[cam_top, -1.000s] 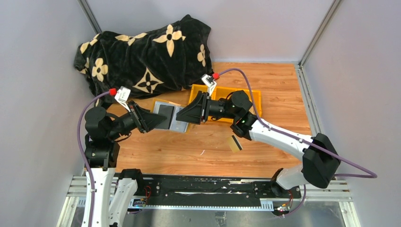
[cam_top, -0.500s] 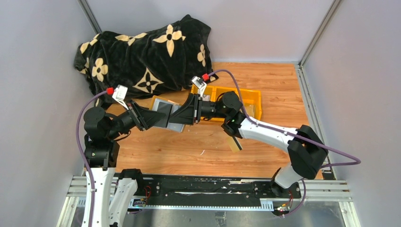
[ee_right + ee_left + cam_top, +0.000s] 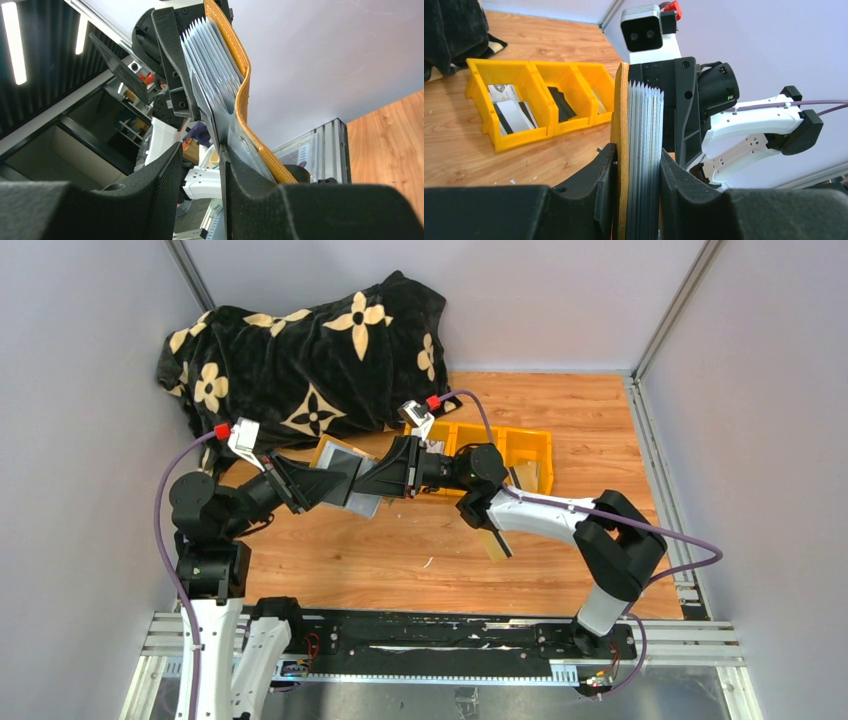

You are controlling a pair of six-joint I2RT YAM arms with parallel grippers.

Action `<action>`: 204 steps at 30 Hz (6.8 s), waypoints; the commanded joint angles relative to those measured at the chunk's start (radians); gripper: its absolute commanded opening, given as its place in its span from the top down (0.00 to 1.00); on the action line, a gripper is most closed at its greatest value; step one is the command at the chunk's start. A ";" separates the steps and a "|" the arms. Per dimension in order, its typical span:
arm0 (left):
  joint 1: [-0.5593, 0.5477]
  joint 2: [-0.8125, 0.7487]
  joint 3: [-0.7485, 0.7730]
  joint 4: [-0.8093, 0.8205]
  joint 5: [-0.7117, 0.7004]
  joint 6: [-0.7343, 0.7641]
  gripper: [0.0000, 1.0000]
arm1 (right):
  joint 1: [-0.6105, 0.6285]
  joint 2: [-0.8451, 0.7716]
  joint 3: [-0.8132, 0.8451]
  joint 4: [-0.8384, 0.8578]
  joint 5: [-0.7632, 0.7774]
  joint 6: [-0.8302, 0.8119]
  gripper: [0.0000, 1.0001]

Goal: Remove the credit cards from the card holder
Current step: Remove the credit card from the card holder, then place the credit card in the storage box, then remove the credit card from the card holder.

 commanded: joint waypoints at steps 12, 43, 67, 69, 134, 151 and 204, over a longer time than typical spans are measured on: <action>-0.013 -0.027 -0.058 0.124 0.097 -0.150 0.52 | 0.019 -0.031 -0.020 0.084 0.151 0.009 0.69; -0.013 -0.041 -0.050 0.170 0.080 -0.176 0.90 | 0.019 0.010 -0.027 0.103 0.202 0.067 0.77; -0.012 -0.036 -0.070 0.303 0.094 -0.319 0.63 | 0.019 -0.127 -0.172 -0.104 0.362 -0.050 1.00; -0.013 -0.033 -0.073 0.323 0.093 -0.343 0.66 | 0.019 -0.132 -0.186 -0.090 0.365 -0.048 1.00; -0.012 -0.004 0.044 0.135 0.040 -0.162 1.00 | -0.536 -0.412 -0.347 -0.502 0.023 -0.168 1.00; -0.013 -0.012 0.073 0.055 0.049 -0.075 1.00 | -0.585 -0.031 0.154 -1.447 0.485 -0.803 1.00; -0.012 -0.003 0.069 0.145 0.182 -0.123 1.00 | -0.207 -0.239 0.095 -0.273 -0.243 -0.176 0.20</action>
